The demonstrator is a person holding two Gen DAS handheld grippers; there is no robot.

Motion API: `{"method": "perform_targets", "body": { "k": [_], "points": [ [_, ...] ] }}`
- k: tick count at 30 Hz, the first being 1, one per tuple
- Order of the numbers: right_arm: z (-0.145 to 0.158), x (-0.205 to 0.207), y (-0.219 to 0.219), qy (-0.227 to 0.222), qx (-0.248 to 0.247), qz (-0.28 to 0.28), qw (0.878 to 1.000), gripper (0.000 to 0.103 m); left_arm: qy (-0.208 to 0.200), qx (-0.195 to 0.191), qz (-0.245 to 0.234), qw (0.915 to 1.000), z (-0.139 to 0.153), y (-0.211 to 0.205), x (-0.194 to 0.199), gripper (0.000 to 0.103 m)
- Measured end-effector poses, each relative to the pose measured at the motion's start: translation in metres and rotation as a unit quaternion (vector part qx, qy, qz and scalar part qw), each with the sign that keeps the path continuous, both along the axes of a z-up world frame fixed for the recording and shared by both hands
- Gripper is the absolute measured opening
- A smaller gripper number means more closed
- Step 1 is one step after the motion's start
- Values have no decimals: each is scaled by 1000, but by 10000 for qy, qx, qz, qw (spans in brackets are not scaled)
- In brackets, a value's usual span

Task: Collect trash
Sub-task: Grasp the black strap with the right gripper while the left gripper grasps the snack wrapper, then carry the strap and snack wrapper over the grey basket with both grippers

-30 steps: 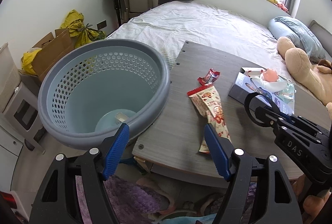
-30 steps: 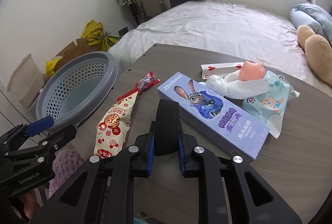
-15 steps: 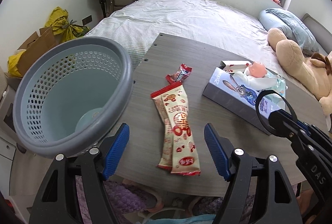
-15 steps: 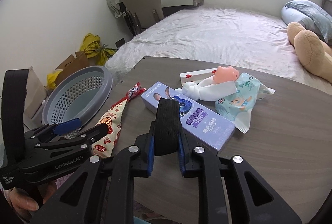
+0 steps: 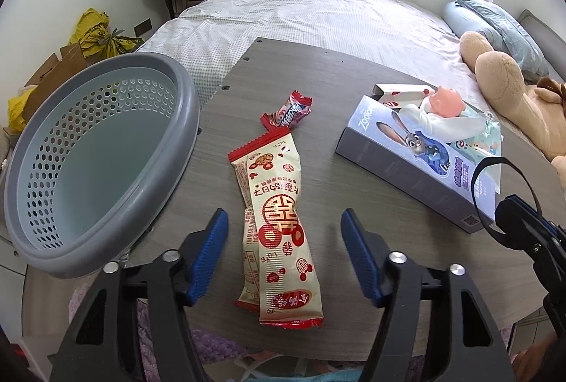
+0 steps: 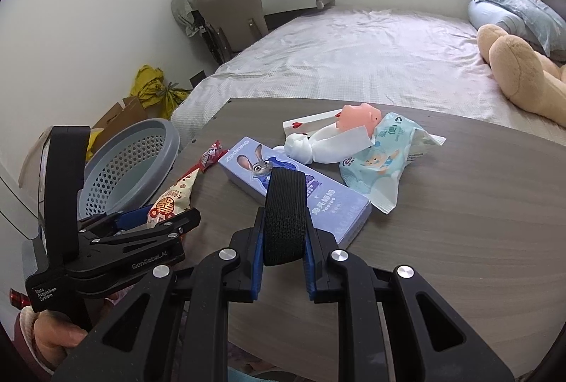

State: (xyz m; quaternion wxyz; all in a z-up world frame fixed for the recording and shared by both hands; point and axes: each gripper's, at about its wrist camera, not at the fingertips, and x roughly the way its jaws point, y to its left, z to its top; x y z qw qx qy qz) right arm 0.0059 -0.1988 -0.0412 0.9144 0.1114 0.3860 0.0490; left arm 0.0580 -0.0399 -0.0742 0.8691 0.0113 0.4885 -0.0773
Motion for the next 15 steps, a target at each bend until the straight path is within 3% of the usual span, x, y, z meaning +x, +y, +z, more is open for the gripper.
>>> {"method": "perform_targets", "body": {
  "k": [6, 9, 15],
  "points": [
    [1, -1, -1, -23, 13, 17, 10000, 19, 129, -5, -17, 9999, -5, 0, 3, 32],
    [2, -3, 0, -44, -2, 22, 10000, 19, 94, -25, -27, 9999, -3, 2, 2, 27],
    [4, -4, 3, -65, -26, 20, 10000, 19, -56, -53, -33, 10000, 5, 6, -6, 27]
  ]
}}
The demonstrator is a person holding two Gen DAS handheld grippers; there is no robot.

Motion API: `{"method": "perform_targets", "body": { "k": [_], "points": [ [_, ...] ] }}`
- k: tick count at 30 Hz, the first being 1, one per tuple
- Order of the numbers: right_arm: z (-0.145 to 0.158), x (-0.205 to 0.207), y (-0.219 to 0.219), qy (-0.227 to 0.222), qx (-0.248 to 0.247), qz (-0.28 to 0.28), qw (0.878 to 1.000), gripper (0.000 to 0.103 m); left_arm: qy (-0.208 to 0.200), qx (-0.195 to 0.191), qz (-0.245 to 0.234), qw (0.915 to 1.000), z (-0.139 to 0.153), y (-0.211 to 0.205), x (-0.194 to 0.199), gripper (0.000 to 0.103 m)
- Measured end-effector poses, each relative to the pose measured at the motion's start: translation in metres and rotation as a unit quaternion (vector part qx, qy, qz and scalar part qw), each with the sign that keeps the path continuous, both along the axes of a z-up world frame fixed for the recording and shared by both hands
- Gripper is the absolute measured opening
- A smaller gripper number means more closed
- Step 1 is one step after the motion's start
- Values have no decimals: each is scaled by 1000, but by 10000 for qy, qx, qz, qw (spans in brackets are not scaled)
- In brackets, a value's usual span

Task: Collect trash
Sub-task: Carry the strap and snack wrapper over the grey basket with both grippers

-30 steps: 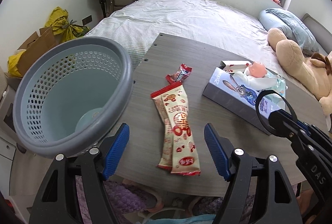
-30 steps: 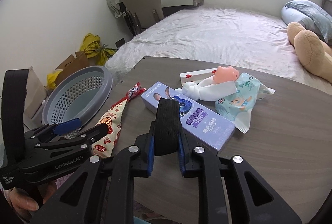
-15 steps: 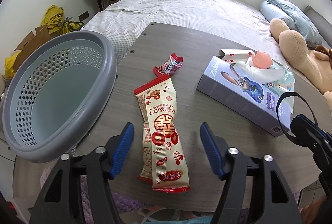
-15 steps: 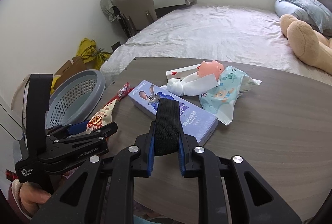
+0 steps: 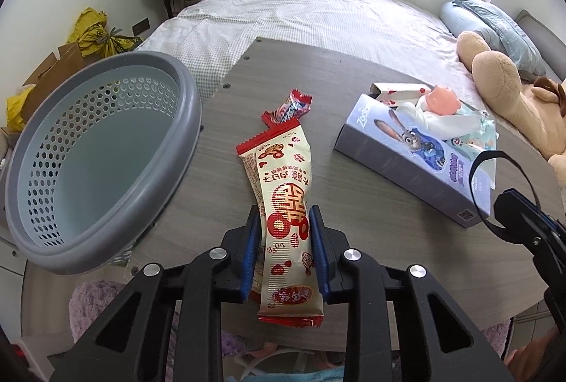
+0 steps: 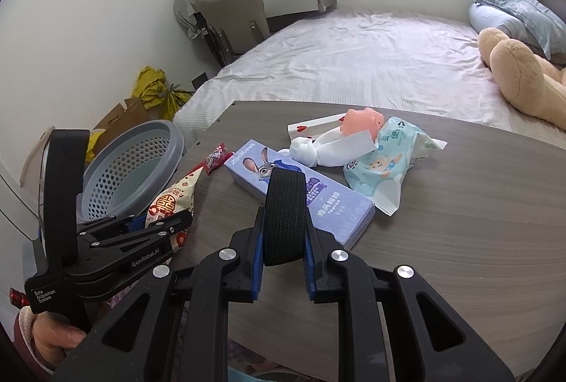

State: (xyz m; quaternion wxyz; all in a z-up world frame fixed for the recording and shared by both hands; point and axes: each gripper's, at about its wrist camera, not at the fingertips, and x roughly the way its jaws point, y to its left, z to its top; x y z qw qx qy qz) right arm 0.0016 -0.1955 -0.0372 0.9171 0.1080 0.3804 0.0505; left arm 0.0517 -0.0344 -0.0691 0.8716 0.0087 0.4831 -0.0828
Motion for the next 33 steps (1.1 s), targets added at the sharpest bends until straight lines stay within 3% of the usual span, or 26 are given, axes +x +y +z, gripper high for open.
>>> {"method": "perform_targets", "body": {
  "k": [14, 33],
  "points": [
    [13, 12, 33, -71, -129, 296, 9995, 19, -812, 15, 223, 9964, 45, 29, -24, 26],
    [18, 71, 135, -53, -303, 1289, 9912, 19, -933, 121, 1244, 9878, 54, 147, -12, 26]
  ]
}}
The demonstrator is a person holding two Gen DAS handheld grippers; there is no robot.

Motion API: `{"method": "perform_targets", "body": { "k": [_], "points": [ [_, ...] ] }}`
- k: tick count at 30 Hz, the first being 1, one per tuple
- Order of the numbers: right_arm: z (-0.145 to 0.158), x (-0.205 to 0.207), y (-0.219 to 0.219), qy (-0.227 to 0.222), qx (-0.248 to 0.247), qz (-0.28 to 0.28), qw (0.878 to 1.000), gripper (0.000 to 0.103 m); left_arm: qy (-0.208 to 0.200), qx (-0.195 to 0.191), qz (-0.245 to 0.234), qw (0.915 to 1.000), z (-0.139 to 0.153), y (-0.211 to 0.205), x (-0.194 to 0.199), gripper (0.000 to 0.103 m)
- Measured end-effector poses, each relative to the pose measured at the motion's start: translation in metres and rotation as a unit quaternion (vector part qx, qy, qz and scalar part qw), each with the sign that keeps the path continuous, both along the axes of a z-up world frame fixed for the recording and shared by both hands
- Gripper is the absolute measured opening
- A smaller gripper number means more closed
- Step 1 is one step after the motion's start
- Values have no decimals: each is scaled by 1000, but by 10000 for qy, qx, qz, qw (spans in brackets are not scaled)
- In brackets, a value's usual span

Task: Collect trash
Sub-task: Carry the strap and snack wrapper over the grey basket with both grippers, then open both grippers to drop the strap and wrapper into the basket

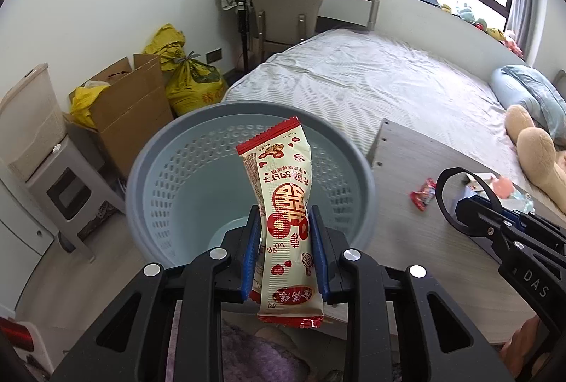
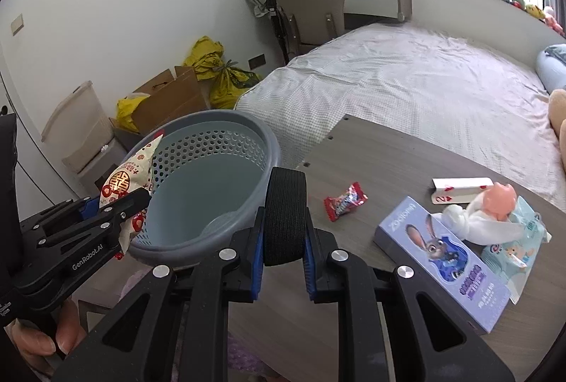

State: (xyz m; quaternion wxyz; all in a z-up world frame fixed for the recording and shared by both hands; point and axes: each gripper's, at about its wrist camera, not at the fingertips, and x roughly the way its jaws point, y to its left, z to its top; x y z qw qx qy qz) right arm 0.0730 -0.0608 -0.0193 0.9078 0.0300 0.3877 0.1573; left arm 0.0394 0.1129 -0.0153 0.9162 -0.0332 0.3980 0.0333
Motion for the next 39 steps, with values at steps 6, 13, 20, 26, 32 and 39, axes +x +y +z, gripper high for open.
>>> {"method": "perform_targets", "body": {
  "k": [6, 13, 20, 26, 32, 39],
  "points": [
    [-1, 16, 33, 28, -72, 270, 9996, 19, 54, -29, 159, 9999, -4, 21, 8, 26],
    [-3, 36, 64, 106, -138, 510, 9985, 19, 168, -96, 266, 9995, -12, 43, 20, 26],
    [-8, 54, 85, 227, -159, 717, 9970, 19, 316, -154, 350, 9988, -21, 61, 33, 26],
    [-17, 66, 100, 373, -172, 863, 9954, 19, 408, -184, 421, 9981, -27, 69, 38, 27],
    [-24, 73, 105, 505, -150, 946, 9941, 19, 434, -178, 508, 9976, -28, 76, 41, 27],
    [-27, 73, 108, 548, -184, 978, 9935, 21, 478, -243, 567, 9970, -31, 81, 42, 27]
  ]
}}
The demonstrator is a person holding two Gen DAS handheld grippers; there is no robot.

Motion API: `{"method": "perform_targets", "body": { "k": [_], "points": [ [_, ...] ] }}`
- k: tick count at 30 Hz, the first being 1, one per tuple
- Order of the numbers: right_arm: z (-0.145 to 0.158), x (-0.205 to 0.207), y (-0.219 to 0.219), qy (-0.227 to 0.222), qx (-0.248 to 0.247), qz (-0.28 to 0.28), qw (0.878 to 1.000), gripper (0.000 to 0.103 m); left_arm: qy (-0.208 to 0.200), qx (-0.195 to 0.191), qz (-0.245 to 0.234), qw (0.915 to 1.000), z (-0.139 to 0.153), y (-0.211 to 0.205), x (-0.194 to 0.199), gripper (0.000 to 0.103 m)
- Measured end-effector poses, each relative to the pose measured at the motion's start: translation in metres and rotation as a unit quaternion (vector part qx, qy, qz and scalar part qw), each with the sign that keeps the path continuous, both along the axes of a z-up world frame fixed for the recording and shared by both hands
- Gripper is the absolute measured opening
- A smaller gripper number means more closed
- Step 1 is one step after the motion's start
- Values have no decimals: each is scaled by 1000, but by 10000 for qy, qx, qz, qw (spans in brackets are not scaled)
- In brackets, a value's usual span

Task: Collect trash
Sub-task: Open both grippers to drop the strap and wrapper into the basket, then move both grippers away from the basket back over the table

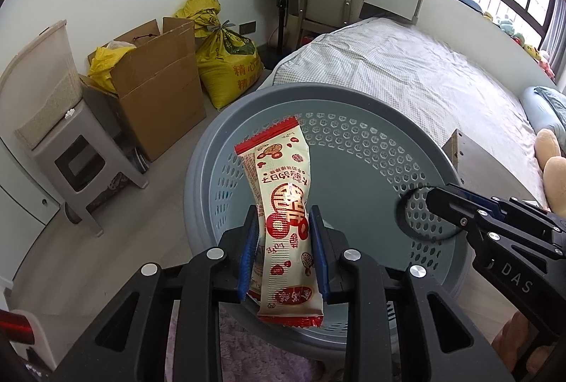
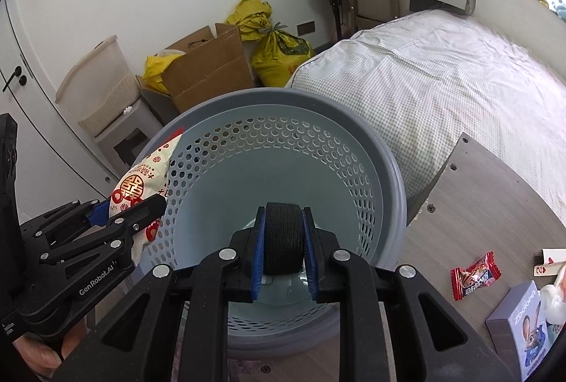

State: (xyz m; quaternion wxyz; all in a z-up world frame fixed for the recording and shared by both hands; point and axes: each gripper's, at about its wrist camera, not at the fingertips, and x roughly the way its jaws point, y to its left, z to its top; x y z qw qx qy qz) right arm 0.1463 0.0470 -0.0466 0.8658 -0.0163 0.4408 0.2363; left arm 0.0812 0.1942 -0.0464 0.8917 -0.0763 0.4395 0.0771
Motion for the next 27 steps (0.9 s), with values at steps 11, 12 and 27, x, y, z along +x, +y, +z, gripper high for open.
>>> {"method": "perform_targets", "body": {
  "k": [11, 12, 27],
  "points": [
    [11, -5, -4, -213, 53, -102, 9997, 45, -138, 85, 87, 9998, 9, 0, -6, 51],
    [11, -5, -4, -220, 58, -106, 9997, 45, -146, 83, 95, 9998, 10, 0, -7, 51],
    [16, -12, -6, -278, 65, -148, 9995, 47, -174, 83, 157, 9997, 16, 6, -15, 60]
  ]
}}
